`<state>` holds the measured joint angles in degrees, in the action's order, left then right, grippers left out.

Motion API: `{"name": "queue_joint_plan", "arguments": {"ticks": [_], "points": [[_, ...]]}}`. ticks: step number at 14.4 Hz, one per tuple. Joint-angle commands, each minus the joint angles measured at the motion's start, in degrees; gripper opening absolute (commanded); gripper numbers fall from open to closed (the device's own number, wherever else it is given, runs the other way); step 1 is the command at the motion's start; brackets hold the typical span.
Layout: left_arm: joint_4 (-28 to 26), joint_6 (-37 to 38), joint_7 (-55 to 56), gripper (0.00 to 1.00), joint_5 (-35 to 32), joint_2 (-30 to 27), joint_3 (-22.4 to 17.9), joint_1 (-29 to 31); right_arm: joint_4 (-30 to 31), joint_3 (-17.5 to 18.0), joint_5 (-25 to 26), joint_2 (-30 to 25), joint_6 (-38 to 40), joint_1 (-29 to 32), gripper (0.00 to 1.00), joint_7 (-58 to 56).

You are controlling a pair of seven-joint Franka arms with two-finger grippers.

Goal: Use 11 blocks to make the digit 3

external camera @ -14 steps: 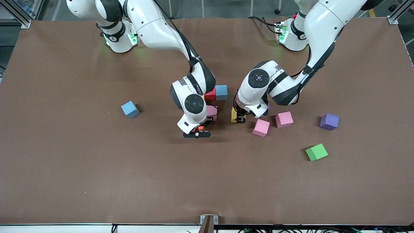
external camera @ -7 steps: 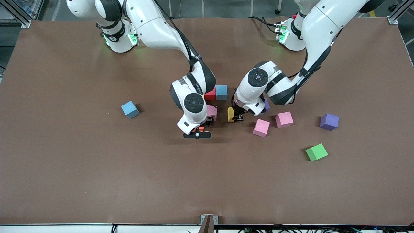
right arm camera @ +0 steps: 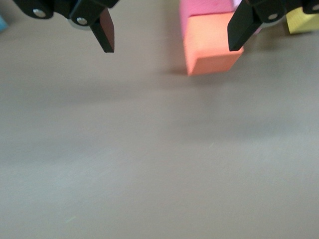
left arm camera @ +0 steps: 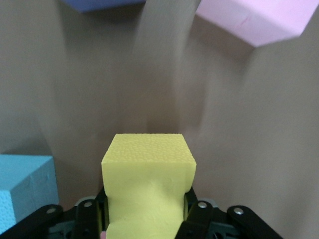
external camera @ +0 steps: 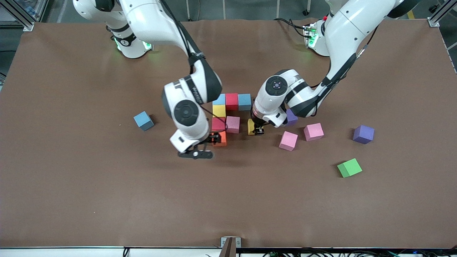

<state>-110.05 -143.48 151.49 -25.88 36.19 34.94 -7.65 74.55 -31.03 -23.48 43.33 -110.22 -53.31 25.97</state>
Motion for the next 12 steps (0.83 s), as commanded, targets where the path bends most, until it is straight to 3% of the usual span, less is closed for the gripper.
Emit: {"name": "queue_joint_plan", "arguments": {"ticks": [1,6,9,12], "points": [[1.33,-0.05,2.84,0.13,-1.36,0.46,-2.95,-4.12,3.76,-3.76,0.18,-3.34,0.09,-0.13,1.00,-0.65],[1.50,-0.05,3.37,0.13,-1.62,0.98,-3.04,-4.83,10.43,-9.74,0.18,-10.10,4.56,2.76,1.00,-7.04],[2.55,-0.05,3.37,0.13,-3.47,1.95,-3.04,-4.75,11.05,-13.07,0.45,-10.46,10.36,5.50,1.00,-9.18],[3.52,-0.05,3.46,0.13,-3.65,2.75,-3.04,-5.44,17.35,-20.00,0.10,-12.03,9.95,1.82,1.00,-5.07]]}}
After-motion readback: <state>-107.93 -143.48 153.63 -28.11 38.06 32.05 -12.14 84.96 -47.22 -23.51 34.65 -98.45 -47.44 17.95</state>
